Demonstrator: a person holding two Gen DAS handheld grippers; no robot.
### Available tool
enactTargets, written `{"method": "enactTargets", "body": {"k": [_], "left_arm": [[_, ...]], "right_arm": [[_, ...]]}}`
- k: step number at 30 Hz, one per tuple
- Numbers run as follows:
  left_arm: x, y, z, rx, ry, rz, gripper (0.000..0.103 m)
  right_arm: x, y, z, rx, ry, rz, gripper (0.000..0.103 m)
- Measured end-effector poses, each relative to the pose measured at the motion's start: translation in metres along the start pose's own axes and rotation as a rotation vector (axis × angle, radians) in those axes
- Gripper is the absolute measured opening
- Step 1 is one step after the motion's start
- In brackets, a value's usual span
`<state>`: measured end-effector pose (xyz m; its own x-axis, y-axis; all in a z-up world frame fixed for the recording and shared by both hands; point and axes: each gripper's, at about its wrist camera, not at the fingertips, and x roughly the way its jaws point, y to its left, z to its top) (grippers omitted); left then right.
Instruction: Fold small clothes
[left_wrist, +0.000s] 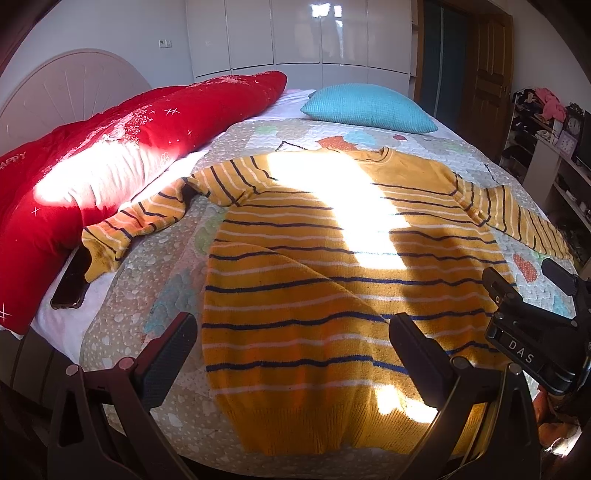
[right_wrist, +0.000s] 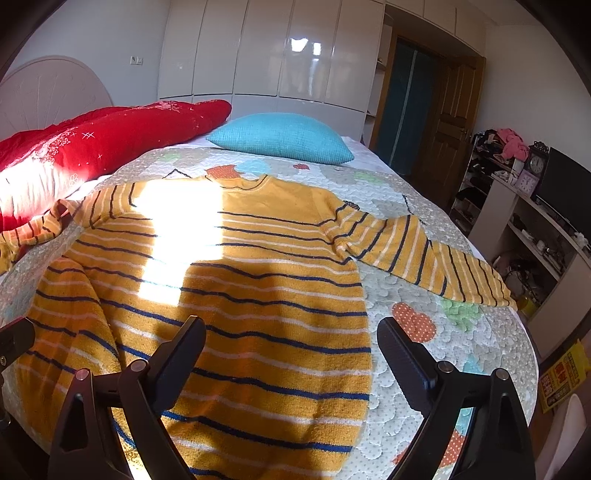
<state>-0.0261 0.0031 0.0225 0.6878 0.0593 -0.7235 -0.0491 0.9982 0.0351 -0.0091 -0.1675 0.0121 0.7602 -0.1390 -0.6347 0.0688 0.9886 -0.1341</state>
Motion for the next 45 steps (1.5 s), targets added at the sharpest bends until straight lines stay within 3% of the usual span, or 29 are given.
{"method": "enactTargets", "body": {"k": [8,11,15,20,25,28,30,32,33,36,45], "left_arm": [[0.007,0.005,-0.003,-0.014,0.013,-0.002,0.103],[0.012,0.01,-0.004,-0.022,0.022,0.006,0.103],[0.024,0.027,-0.008,-0.051,0.042,0.01,0.103],[0.05,0.067,-0.019,-0.142,0.104,0.029,0.103],[0.07,0.085,-0.034,-0.212,0.168,-0.049,0.103],[0.07,0.071,-0.038,-0.17,0.152,-0.097,0.102],[0.067,0.062,-0.038,-0.151,0.141,-0.126,0.082],[0.063,0.056,-0.037,-0.109,0.132,-0.083,0.026],[0.061,0.057,-0.036,-0.109,0.136,-0.101,0.015],[0.053,0.075,-0.035,-0.163,0.146,-0.131,0.01],[0.025,0.118,-0.056,-0.184,0.141,0.051,0.004]], "right_arm": [[0.006,0.003,0.0,0.004,0.034,0.029,0.095],[0.007,0.007,-0.003,-0.015,0.04,0.032,0.09],[0.01,0.01,-0.005,-0.04,0.06,0.058,0.075],[0.012,-0.009,-0.014,-0.042,0.069,0.028,0.074],[0.022,-0.044,-0.029,0.036,0.131,0.004,0.074],[0.023,-0.057,-0.037,0.068,0.148,0.007,0.074],[0.023,-0.063,-0.039,0.092,0.152,0.022,0.074],[0.023,-0.068,-0.04,0.123,0.157,0.044,0.074],[0.023,-0.071,-0.04,0.137,0.163,0.05,0.074],[0.022,-0.079,-0.04,0.167,0.17,0.069,0.074],[0.017,-0.119,-0.052,0.259,0.177,0.009,0.075]]}}
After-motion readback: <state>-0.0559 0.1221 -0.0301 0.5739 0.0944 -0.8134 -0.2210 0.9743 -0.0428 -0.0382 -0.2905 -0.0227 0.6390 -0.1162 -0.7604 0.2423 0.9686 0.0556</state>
